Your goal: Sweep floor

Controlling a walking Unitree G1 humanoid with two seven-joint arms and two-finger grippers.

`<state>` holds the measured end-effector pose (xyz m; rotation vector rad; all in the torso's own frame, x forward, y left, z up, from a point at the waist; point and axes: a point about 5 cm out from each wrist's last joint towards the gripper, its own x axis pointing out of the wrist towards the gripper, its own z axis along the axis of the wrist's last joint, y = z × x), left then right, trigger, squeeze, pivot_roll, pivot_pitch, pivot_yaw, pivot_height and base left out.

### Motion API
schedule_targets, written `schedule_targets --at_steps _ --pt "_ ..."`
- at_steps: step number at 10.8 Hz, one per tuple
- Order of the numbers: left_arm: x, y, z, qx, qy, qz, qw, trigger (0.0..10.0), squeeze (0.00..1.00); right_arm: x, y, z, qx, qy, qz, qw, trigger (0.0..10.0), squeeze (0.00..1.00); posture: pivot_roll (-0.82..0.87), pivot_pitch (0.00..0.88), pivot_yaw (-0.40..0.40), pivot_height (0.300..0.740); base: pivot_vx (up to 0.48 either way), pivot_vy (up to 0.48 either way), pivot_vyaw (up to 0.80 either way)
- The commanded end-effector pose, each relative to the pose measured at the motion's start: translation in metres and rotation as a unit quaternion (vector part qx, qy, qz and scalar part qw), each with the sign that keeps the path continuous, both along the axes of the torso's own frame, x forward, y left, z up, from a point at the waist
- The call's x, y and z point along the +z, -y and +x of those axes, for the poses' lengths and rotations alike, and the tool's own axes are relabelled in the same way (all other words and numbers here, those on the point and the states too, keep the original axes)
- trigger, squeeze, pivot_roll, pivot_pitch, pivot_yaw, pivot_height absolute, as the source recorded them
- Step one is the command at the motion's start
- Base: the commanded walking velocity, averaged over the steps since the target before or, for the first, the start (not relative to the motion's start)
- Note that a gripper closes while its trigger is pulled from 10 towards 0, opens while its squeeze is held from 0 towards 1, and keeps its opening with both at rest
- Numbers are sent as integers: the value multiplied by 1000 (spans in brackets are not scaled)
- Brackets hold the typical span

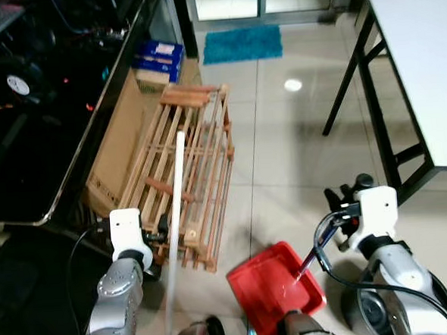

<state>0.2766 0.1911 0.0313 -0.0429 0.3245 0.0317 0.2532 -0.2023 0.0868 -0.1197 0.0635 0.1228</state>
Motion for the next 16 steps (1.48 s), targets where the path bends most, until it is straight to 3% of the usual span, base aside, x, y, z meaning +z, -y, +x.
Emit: schedule_targets --at_steps 1,5,8,10,12,16 --pt "-4 -8 1 11 -13 4 1000 10000 0 -1 1 -4 0 -11 5 1000 10000 0 -186 265 119 740 0 0 0" --pt "-6 -4 16 6 -24 2 1000 10000 0 8 5 -12 -4 -8 4 1000 10000 0 -228 298 118 740 0 0 0" --pt "-15 11 22 -20 -45 -9 999 10000 0 22 10 -18 -14 -1 -1 1000 10000 0 -282 324 115 740 0 0 0" --pt "-11 14 31 -29 -41 -5 999 10000 0 25 11 -20 -17 -1 -2 1000 10000 0 -288 336 116 740 0 0 0" --pt "-7 12 37 -28 -41 -1 999 10000 0 26 9 -24 -15 -7 -1 1000 10000 0 -293 346 113 740 0 0 0" --pt "-15 0 32 -13 -63 7 998 10000 0 25 9 -32 -14 -21 -1 1000 10000 0 -293 375 106 740 0 0 0"
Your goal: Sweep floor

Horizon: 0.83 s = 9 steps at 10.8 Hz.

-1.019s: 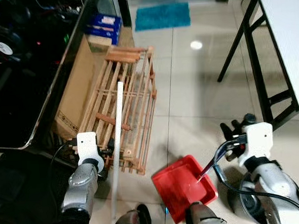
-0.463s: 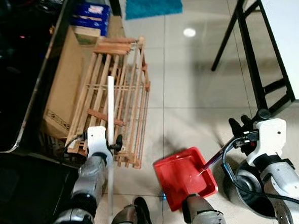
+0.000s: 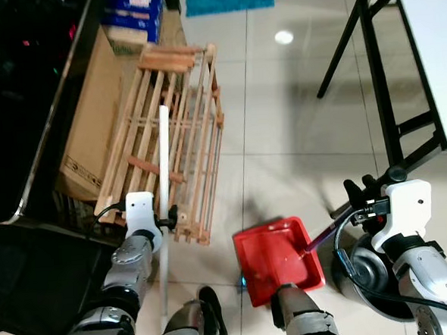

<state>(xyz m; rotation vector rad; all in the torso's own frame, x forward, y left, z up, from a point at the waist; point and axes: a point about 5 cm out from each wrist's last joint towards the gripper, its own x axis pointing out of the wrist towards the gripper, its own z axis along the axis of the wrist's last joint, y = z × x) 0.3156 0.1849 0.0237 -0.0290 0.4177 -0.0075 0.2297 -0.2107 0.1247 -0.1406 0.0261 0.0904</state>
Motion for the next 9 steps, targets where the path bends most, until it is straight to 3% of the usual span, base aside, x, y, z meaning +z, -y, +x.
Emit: schedule_targets --at_steps 1,5,9 --pt "-9 -8 -7 8 -20 6 1000 10000 0 -13 1 -9 0 -42 10 999 10000 0 -294 380 105 740 0 0 0" --pt "-9 -8 -7 -7 -26 16 999 10000 0 -11 3 -17 -2 -51 9 999 10000 0 -307 410 97 740 0 0 0" --pt "-4 -6 0 -17 -22 21 999 10000 0 -4 6 -15 -13 -42 7 999 10000 0 -341 398 90 740 0 0 0"
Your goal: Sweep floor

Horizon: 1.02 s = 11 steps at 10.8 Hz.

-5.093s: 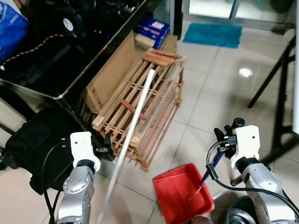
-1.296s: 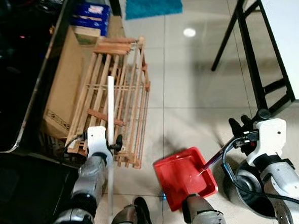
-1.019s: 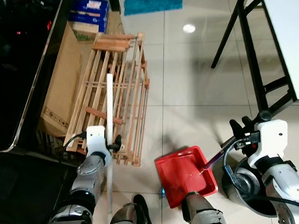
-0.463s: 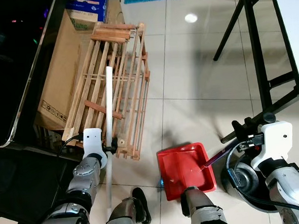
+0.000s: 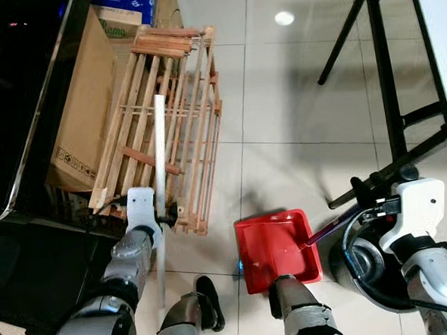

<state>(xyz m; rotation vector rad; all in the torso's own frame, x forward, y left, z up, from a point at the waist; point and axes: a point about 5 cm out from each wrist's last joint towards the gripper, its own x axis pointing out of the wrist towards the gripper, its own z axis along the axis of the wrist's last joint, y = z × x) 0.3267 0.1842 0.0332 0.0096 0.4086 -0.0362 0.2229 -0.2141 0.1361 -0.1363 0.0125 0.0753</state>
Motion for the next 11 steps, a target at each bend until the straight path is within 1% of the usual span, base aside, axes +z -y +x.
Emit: schedule_targets --at_steps 1,3,7,9,10,11 --pt "-11 -7 -9 -1 -25 8 1000 10000 0 -14 4 -9 -5 -48 5 999 10000 0 -336 399 82 740 0 0 0" --pt "-9 -8 -8 0 -20 10 1000 10000 0 -14 8 -8 -4 -50 4 999 10000 0 -322 393 79 740 0 0 0" --pt "-19 -12 -18 8 -28 13 999 10000 0 -23 10 -17 -11 -65 10 998 10000 0 -294 397 86 740 0 0 0" --pt "-22 -13 -22 6 -30 14 999 10000 0 -19 8 -11 -11 -57 15 998 10000 0 -293 401 89 740 0 0 0" --pt "-22 -13 -22 6 -31 12 999 10000 0 -18 8 -12 -13 -57 15 998 10000 0 -297 407 90 740 0 0 0" --pt "-20 -13 -20 4 -29 11 999 10000 0 -18 9 -12 -17 -59 17 998 10000 0 -301 416 90 740 0 0 0"
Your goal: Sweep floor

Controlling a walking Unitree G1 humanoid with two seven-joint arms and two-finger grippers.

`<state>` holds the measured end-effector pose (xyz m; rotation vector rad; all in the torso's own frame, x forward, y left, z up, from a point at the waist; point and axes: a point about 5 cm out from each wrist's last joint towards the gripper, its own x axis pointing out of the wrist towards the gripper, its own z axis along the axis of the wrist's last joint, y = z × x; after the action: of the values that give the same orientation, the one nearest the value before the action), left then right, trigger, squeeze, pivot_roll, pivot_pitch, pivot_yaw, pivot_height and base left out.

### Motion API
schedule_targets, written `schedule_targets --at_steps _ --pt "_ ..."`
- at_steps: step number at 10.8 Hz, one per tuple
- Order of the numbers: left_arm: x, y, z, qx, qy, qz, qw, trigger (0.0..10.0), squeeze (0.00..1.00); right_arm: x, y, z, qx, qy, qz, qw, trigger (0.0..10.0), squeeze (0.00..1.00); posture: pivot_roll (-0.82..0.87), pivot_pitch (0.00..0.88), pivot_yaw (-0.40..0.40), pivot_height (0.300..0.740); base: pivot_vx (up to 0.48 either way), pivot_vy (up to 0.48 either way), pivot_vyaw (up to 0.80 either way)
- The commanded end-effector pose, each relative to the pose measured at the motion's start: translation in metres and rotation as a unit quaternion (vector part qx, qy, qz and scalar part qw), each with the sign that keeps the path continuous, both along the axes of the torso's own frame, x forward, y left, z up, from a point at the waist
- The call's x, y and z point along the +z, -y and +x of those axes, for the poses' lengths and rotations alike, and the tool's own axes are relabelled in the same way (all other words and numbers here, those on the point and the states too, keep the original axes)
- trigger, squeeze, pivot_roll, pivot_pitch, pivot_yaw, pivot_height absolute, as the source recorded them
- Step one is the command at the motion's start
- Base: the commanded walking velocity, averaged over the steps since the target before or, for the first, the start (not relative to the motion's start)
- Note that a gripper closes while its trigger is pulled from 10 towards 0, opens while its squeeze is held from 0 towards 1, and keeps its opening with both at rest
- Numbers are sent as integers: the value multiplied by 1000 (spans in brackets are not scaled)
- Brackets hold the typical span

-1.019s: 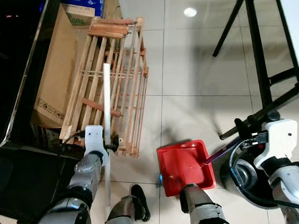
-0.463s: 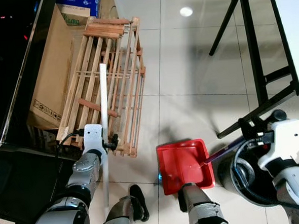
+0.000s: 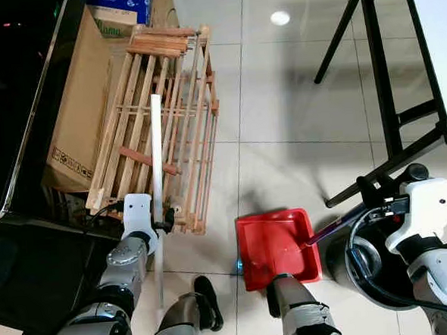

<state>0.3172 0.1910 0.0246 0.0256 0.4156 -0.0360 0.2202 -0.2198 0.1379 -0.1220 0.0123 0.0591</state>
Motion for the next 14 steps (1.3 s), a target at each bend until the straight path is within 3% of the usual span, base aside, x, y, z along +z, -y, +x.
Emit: schedule_targets --at_steps 1,7,11,14 --pt "-9 -5 -8 5 -22 3 1000 10000 0 -19 4 -10 -9 -59 9 998 10000 0 -297 420 90 740 0 0 0" --pt "-2 -7 -2 2 -12 13 1000 10000 0 -15 14 -26 -14 -72 -6 997 10000 0 -343 450 63 740 0 0 0" --pt "5 -32 -1 36 -3 37 999 10000 0 -15 14 -34 -10 -84 -6 996 10000 0 -340 486 48 740 0 0 0" --pt "12 -34 4 39 5 42 998 10000 0 -13 14 -36 -10 -87 -6 996 10000 0 -346 497 45 740 0 0 0"
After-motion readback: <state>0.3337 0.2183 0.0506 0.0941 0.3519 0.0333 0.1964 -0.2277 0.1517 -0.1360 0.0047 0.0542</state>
